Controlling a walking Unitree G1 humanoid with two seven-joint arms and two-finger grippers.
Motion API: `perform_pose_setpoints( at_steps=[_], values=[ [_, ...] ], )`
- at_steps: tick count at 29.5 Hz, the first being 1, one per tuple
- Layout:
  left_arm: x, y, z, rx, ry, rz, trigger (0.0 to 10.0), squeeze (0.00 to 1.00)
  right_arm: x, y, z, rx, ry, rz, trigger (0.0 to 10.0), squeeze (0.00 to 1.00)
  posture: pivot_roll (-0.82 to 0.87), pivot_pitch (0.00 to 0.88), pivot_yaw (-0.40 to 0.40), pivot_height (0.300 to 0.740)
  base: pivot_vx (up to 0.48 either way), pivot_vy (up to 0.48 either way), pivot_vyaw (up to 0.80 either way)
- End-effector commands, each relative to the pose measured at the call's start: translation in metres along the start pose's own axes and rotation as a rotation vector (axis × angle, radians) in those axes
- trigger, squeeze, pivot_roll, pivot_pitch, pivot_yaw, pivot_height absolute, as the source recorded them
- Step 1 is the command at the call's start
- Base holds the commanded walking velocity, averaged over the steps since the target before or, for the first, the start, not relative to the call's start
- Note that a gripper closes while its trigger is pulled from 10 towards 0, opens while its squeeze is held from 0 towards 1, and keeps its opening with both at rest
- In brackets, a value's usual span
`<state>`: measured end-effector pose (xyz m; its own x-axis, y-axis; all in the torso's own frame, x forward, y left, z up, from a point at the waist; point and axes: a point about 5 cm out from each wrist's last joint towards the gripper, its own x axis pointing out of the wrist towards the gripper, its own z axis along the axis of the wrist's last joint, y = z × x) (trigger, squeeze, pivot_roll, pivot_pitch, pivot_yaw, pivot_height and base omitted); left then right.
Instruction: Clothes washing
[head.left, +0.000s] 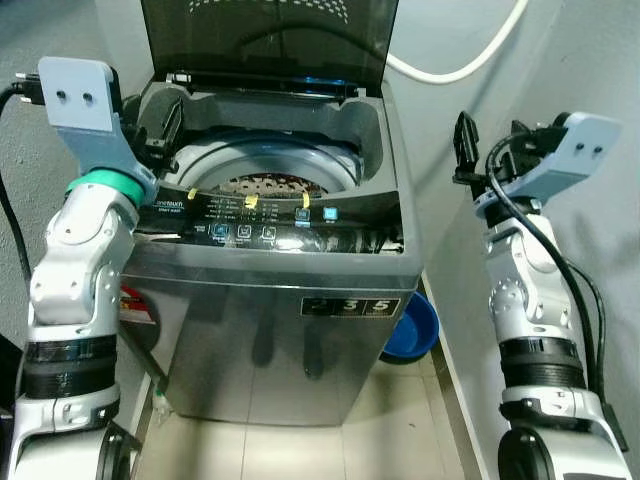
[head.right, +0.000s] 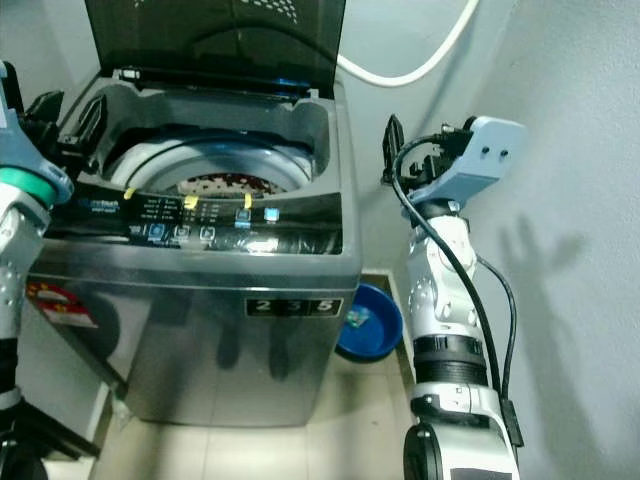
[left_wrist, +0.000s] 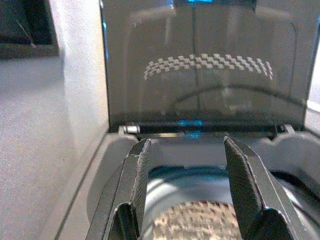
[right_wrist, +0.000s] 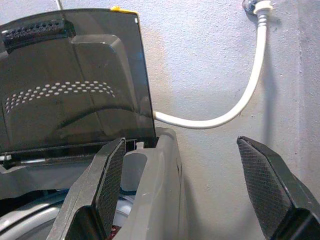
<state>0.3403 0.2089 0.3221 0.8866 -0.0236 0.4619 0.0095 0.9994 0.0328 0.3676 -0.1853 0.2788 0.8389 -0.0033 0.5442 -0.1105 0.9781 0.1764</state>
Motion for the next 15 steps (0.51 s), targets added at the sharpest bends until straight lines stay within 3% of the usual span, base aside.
perform_pose_setpoints(
  at_steps=[1,8,15],
  values=[
    [0.001,-0.001,-0.002,0.012,-0.003,0.004,10.0,0.00,0.001,-0.001,0.001,-0.009,0.005,-0.006,10.0,0.00,0.10,0.044,0.002,0.740,0.000,0.000,0.00],
    [0.001,0.007,0.000,0.025,-0.002,0.034,10.0,0.00,0.002,-0.003,0.010,-0.002,-0.012,-0.018,10.0,0.00,0.09,0.079,-0.007,0.740,0.000,0.000,0.00],
    [0.003,0.013,-0.003,0.026,-0.012,0.059,10.0,0.00,0.003,-0.002,0.010,-0.002,-0.017,-0.026,10.0,0.00,0.09,0.022,-0.006,0.740,0.000,0.000,0.00]
  ],
)
